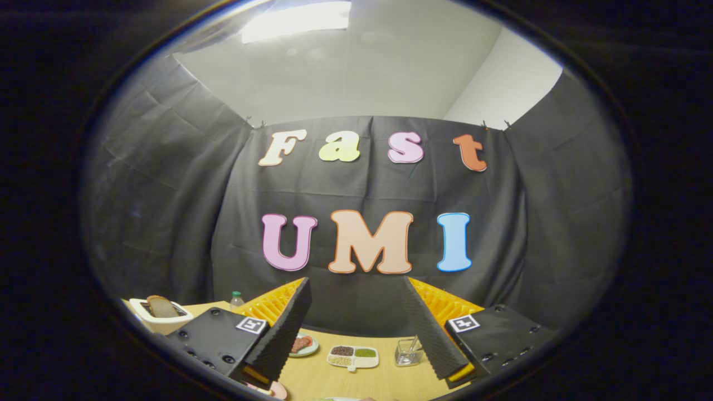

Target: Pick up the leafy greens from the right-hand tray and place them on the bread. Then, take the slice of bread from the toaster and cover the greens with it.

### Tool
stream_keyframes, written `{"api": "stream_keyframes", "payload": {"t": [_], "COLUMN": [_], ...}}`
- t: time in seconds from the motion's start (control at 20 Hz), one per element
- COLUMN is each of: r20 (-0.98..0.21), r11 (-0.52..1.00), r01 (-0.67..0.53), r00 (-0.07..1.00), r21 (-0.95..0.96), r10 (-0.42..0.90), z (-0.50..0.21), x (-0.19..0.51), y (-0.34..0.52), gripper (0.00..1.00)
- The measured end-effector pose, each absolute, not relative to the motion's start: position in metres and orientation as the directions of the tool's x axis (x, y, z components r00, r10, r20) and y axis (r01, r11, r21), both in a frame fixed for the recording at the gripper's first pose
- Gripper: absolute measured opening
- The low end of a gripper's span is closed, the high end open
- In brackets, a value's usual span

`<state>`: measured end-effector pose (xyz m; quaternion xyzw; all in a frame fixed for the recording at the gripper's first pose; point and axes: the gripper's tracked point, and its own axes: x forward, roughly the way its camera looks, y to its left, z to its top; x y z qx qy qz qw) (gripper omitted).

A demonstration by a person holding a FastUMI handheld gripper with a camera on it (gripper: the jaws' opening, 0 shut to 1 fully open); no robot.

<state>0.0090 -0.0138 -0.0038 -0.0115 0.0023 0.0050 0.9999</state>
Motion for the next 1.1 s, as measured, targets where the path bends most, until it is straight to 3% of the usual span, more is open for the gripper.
{"api": "stream_keyframes", "payload": {"t": [0.45, 1.1], "r20": [-0.082, -0.381], "r11": [0.995, 0.903], "r01": [-0.097, -0.417], "r00": [0.992, 0.855], "r21": [-0.039, -0.099], "r10": [0.094, 0.353], "z": [-0.030, -0.127], "x": [0.017, 0.023], "y": [-0.014, -0.018], "gripper": [1.00, 1.00]}}
